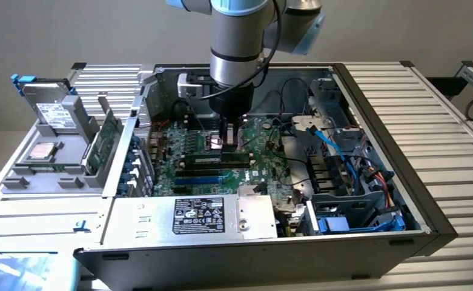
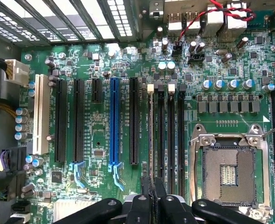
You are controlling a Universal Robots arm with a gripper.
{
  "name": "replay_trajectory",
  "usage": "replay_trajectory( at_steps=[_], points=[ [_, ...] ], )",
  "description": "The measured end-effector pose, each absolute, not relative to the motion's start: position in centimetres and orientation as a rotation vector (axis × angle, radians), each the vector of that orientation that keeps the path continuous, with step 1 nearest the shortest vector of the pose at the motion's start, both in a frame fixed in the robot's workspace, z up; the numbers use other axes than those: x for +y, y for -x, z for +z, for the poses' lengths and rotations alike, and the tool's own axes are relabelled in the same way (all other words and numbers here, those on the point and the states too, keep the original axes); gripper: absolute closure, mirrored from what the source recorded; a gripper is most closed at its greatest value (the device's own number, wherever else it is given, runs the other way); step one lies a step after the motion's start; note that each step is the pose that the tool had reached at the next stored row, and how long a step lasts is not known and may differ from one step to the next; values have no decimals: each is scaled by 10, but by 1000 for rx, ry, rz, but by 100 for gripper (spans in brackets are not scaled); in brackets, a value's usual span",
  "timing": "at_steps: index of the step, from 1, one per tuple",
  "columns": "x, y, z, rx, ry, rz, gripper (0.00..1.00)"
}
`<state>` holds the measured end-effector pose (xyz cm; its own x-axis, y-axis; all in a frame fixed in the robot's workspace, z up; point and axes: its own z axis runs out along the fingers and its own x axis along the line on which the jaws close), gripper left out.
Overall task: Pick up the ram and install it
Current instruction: 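Insert the ram into the slot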
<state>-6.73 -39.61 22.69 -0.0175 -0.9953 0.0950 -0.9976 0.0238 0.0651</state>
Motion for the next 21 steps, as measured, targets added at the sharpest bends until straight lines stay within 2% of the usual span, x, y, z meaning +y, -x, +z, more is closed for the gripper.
replay_trajectory(
  at_steps=[8,9,10,11,21],
  points=[
    [-396,67,226,-2163,-2118,30,84],
    [-396,67,226,-2163,-2118,30,78],
    [-396,67,226,-2163,-2118,30,78],
    [-396,67,226,-2163,-2118,30,72],
    [-396,60,244,-2163,-2119,30,72]
  ],
)
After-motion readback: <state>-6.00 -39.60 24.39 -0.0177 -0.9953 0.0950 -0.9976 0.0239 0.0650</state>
